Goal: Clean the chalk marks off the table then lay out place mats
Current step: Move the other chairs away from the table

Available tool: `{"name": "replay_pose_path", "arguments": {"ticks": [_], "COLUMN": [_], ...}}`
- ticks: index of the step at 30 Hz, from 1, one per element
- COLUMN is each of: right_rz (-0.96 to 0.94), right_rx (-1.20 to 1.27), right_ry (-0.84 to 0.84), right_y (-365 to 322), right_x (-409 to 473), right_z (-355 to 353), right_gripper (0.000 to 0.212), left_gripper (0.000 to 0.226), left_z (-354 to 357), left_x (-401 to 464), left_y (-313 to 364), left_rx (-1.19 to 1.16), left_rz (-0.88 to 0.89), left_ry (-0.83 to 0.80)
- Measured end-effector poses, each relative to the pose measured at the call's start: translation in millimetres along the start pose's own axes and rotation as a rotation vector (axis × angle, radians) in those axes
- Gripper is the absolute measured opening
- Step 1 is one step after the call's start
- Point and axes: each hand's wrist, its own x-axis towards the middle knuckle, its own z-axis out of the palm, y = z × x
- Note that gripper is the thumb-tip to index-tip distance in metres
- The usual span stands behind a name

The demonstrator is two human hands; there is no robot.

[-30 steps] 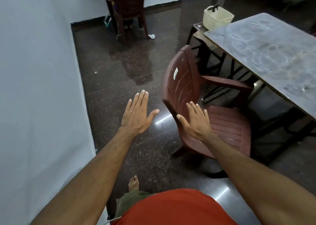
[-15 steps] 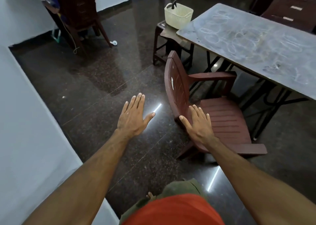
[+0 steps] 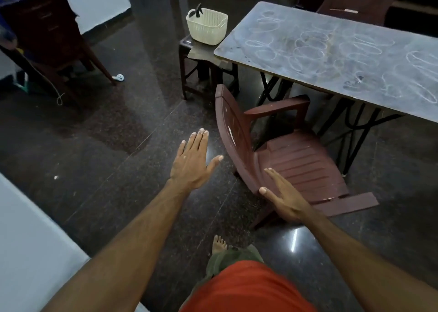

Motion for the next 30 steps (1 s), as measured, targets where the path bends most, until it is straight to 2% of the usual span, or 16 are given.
{"name": "replay_pose_path", "arguments": {"ticks": [8, 13, 17, 20, 22, 25, 28, 30], "right_rz": [0.097, 0.186, 0.293, 0.41, 0.529, 0.706, 0.831, 0.924], "right_rx": [0.15, 0.2, 0.237, 0.445, 0.58, 0.743, 0.872, 1.01], "right_ry": [-0.138, -0.136, -0.099, 0.06, 0.169, 0.305, 0.508, 0.658], "right_y": [3.3, -1.5, -13.7, -22.5, -29.0, -39.7, -56.5, -68.7], "right_x": [6.3, -4.7, -14.9, -17.7, -12.1, 5.5, 25.6, 35.4], "right_z": [-3.4, 7.4, 14.0, 20.9, 27.4, 36.1, 42.7, 44.0], "right_gripper": [0.107, 0.079, 0.078, 0.085, 0.078, 0.056, 0.022, 0.017], "left_gripper": [0.092, 0.088, 0.084, 0.083, 0.082, 0.079, 0.073, 0.068], "left_z": [-11.9, -12.1, -10.3, -9.4, -8.9, -8.2, -8.9, -11.0], "left_x": [88.2, 130.3, 157.8, 182.6, 199.1, 228.0, 254.9, 273.6], "left_y": [-16.0, -15.7, -14.5, -14.1, -15.8, -21.6, -32.4, -41.0], "left_rx": [-0.013, 0.001, -0.002, 0.007, 0.007, 0.019, 0.049, 0.047], "left_rz": [0.14, 0.238, 0.306, 0.368, 0.41, 0.481, 0.531, 0.545], "left_ry": [0.001, -0.013, -0.04, -0.059, -0.066, -0.107, -0.14, -0.157]}}
